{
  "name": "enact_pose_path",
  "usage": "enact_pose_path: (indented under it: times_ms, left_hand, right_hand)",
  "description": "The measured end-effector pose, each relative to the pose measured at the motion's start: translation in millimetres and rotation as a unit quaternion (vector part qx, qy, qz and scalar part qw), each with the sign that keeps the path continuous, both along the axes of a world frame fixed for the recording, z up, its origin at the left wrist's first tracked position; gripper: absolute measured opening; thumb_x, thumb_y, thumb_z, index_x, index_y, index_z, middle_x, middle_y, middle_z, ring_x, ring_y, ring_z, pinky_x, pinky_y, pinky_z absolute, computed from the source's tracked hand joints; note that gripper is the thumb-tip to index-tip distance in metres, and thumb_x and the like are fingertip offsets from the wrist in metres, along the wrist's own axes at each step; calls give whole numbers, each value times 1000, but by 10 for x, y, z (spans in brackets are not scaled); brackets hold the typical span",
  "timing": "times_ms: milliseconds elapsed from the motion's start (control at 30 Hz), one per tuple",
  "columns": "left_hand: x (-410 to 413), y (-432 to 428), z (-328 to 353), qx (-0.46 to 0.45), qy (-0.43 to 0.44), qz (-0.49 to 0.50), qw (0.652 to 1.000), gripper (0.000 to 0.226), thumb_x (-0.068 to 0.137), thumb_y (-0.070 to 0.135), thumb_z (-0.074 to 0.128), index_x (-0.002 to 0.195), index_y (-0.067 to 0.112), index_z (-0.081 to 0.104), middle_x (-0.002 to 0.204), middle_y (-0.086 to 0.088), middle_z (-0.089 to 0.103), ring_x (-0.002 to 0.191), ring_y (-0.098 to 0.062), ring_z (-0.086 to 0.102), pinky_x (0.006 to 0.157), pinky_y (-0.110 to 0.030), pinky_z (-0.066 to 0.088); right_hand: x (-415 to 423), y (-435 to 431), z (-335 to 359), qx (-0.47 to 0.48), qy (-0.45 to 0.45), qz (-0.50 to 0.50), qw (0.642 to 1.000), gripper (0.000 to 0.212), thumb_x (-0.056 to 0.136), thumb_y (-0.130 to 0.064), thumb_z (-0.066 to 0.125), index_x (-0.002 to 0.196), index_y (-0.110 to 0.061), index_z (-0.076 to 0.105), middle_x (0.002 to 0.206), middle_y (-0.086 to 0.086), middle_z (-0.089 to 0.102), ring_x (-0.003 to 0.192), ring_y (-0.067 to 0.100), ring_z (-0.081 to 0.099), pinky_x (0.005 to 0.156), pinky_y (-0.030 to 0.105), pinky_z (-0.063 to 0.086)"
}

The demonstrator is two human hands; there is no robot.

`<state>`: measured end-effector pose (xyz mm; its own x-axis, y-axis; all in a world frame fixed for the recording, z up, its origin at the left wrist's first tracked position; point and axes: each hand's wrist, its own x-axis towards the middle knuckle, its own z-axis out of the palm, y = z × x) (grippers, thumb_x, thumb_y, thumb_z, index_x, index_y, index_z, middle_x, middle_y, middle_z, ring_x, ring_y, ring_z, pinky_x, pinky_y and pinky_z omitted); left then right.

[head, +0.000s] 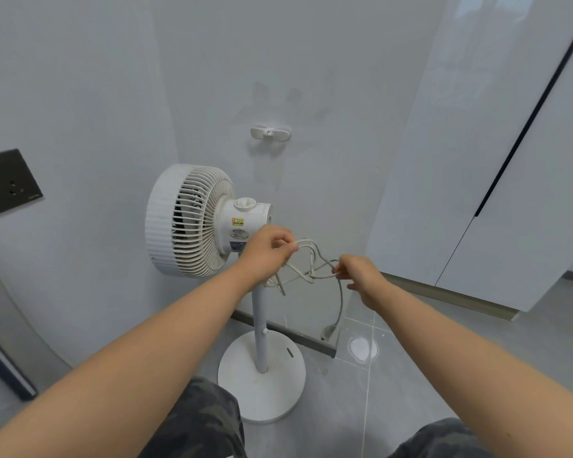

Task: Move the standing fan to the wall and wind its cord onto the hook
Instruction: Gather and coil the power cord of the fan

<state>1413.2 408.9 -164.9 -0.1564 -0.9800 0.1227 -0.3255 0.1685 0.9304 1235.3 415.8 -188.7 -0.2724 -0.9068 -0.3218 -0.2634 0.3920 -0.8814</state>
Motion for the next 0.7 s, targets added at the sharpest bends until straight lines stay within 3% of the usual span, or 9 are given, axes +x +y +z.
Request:
enact_pose_path:
  times_ms: [67,133,233,300,367,467,533,633,700]
  left_hand:
    - [11,-11,15,82,189,1,979,21,93,0,50,74,7,56,87,-9,57,81,-19,60,78,-28,56]
    - [50,-34,14,132,330,-7,935,26,96,-1,42,74,7,52,81,-7,54,84,-15,60,74,-23,56]
    - [154,-83,-39,166,380,2,910,28,98,0,36,74,6,48,74,-8,48,74,-15,57,73,-25,54]
    - [231,-98,-94,174,282,2,943,26,96,-2,37,76,8,48,71,-9,47,66,-16,53,62,-24,53]
    - [306,-101,-153,130,-2,5,992,18,90,-2,44,88,14,53,80,-10,56,67,-18,58,59,-25,51]
    - [317,-88,-260,-20,-417,-37,908,50,82,12,58,129,21,42,122,-6,53,105,-27,58,82,-35,48]
    - [222,-44,-299,-165,-495,-39,852,59,79,9,62,132,21,41,122,-4,47,107,-26,53,78,-37,47]
    - [108,-9,-260,-350,-530,-56,770,31,70,5,72,98,15,64,93,-5,56,83,-24,54,58,-33,37]
    - [68,-7,-268,-327,-530,-55,780,22,82,21,66,103,13,63,97,-6,57,93,-24,53,67,-34,40]
  right_hand:
    - [-19,36,-18,19,-53,19,998,25,89,-5,34,69,-10,48,77,11,67,76,23,60,82,31,38]
    - [-52,85,-17,31,-128,40,991,23,91,-3,28,72,-9,40,60,15,64,66,29,61,69,28,41]
    - [-80,84,-14,24,-189,45,981,24,92,-4,27,72,-9,38,48,12,47,52,27,47,59,31,41]
    - [-72,46,5,7,-153,45,987,25,91,-4,30,69,-11,40,46,6,36,45,19,32,52,30,36]
    - [-47,38,48,-15,-74,69,995,27,91,-4,33,66,-15,38,49,2,30,43,15,22,46,24,26]
    - [46,58,112,-30,36,125,991,28,89,-5,37,63,-17,35,53,2,33,45,13,21,42,20,17]
    - [134,67,138,-36,69,146,986,25,89,-6,38,65,-15,38,55,3,36,46,14,23,41,19,18]
    - [209,91,178,-47,60,145,986,24,90,-6,38,67,-13,41,54,5,38,44,14,24,41,20,18]
    - [220,122,210,-43,37,146,988,22,91,-6,37,72,-11,47,52,9,44,37,13,25,40,18,18]
